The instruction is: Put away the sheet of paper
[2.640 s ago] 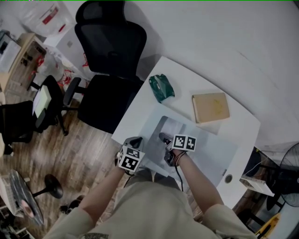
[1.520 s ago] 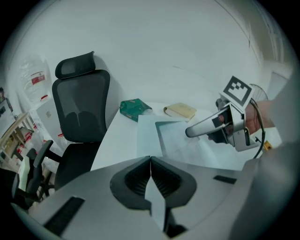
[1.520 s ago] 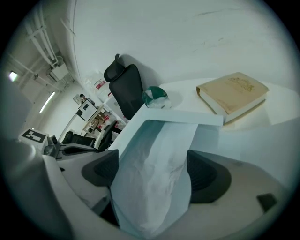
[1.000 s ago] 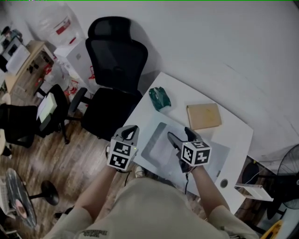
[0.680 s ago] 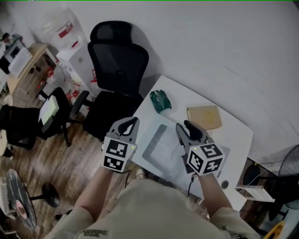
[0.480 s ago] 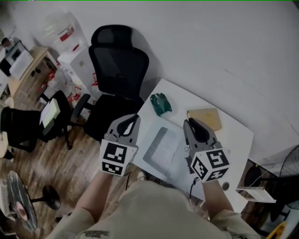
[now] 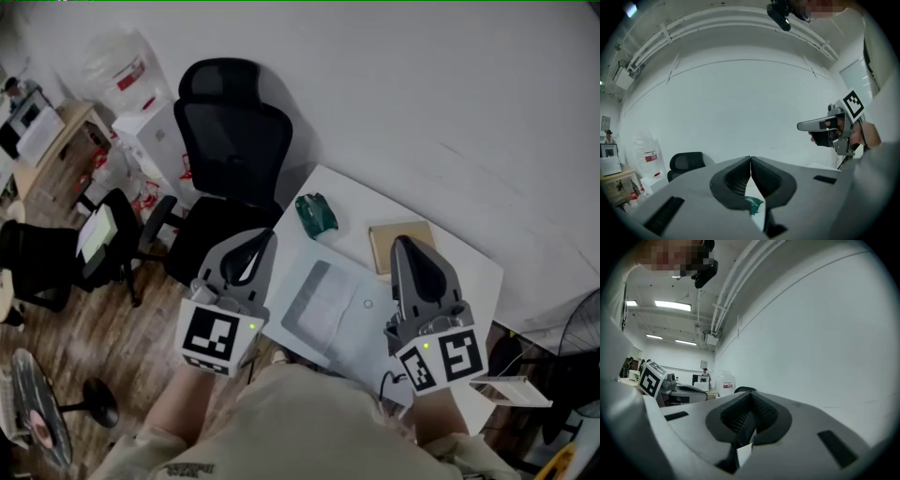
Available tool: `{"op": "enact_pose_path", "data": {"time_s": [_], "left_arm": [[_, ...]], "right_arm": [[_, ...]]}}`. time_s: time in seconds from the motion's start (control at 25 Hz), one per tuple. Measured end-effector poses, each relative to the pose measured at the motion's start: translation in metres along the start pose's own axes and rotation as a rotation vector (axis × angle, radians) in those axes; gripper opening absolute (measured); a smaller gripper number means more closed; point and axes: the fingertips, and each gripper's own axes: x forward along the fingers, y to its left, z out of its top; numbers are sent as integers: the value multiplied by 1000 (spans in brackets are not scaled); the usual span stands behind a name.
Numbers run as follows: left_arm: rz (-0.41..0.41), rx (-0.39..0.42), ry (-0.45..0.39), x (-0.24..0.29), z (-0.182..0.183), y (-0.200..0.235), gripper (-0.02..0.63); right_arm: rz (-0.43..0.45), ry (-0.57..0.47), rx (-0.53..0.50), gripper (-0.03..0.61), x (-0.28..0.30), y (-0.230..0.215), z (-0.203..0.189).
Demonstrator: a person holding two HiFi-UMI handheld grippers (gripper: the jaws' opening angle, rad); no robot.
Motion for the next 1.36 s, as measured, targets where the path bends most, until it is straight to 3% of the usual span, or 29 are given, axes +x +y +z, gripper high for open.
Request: {"op": "enact_pose_path", "data": {"time_s": [0.2,0.32,0.6,0.92,1.36], "left_arm": [[34,46,-25,-6,10,-2,20],[30,31,-31,-11,11,-5,21],[41,36,24,-15,-9,-6,20],[44,89,89,-15,-34,-14,20],[58,63,102,-20,-37,-6,21]], "right_arm": [[-12,-31,-6,23,-12,-5,9],[-22,-15,-25,23,-19,-7,6],[-50,52,-44,23,-23,-18,-20],[-5,123,-51,23,-19,-10,-43],[22,108,-41,23,-17,-6,-43]]}}
